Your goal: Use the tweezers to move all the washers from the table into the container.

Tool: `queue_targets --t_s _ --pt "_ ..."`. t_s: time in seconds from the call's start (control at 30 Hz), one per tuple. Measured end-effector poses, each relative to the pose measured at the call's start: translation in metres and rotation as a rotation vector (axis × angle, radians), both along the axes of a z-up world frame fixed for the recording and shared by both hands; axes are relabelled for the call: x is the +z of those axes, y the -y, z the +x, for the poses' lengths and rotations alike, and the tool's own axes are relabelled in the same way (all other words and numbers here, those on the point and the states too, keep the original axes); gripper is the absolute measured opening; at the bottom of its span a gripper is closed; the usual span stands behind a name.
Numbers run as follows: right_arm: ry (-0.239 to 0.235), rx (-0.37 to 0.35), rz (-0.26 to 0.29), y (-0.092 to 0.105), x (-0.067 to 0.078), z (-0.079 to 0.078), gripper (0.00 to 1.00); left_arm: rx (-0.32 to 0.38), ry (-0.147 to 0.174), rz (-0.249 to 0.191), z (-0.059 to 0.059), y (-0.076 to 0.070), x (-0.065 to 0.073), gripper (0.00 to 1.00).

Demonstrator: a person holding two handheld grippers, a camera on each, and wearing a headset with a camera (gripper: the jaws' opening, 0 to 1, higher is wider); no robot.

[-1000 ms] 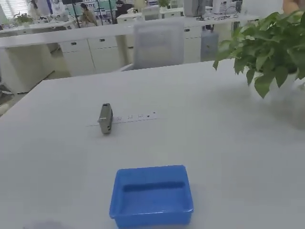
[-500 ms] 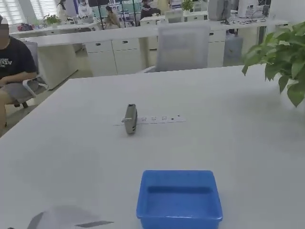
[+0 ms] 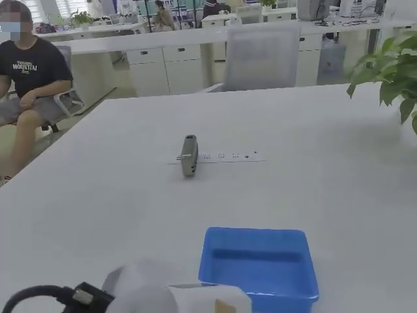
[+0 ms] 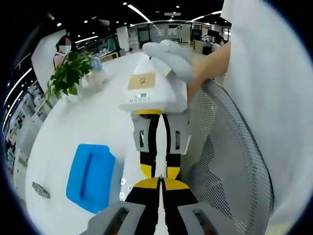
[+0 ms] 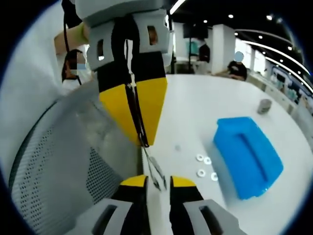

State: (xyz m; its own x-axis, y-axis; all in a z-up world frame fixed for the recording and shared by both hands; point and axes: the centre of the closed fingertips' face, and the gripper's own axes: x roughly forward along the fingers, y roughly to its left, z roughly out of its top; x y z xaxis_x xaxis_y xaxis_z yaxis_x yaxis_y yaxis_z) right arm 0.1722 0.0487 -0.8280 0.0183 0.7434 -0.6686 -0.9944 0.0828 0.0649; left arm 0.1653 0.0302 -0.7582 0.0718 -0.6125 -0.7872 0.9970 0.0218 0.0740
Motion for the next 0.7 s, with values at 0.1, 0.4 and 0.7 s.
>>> queue_targets --t_s 0.1,0.4,0.7 --pt "0.000 0.011 -0.010 -0.002 -0.003 -0.001 0.07 0.009 0.002 0.000 0.001 -0.003 -0.001 0.00" --pt "0.021 0.021 0.035 -0.038 0.007 0.017 0.07 0.060 0.040 0.030 0.015 -0.034 0.007 0.00" --pt "-0.004 -0.003 0.127 -0.069 0.016 0.033 0.08 0.112 0.059 0.056 0.029 -0.064 0.014 0.00"
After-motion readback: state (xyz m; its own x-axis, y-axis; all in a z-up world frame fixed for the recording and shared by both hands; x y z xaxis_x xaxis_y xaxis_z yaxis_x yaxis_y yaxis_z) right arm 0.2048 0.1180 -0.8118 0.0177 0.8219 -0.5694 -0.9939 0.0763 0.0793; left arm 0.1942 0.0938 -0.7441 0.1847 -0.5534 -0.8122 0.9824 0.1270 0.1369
